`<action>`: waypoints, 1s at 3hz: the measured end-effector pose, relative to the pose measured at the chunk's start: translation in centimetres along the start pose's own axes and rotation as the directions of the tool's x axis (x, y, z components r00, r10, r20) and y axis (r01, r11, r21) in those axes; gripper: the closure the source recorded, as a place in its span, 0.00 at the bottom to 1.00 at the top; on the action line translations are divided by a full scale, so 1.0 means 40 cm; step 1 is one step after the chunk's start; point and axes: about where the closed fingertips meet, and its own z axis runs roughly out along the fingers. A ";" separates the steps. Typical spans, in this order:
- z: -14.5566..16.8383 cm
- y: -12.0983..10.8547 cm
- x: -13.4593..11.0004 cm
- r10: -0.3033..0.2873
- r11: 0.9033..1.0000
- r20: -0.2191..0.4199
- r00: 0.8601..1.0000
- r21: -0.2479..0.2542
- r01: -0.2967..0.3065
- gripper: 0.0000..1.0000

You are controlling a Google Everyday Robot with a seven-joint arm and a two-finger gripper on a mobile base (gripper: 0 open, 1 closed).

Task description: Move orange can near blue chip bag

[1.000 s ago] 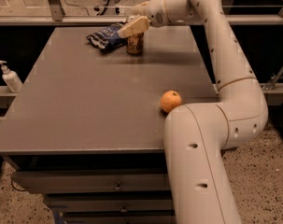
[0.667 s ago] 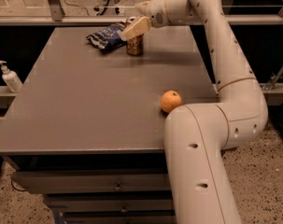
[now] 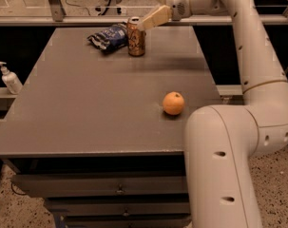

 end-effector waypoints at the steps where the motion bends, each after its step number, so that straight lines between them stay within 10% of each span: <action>1: -0.124 0.025 -0.063 0.008 1.000 0.085 0.996 0.021 -0.009 0.00; 2: -0.314 0.071 -0.194 -0.061 0.993 0.232 0.971 0.116 0.035 0.00; 3: -0.379 0.109 -0.201 -0.076 0.989 0.265 0.961 0.146 0.038 0.00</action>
Offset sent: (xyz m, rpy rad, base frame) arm -0.1999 -0.0545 0.0473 0.4407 -0.0612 -0.0091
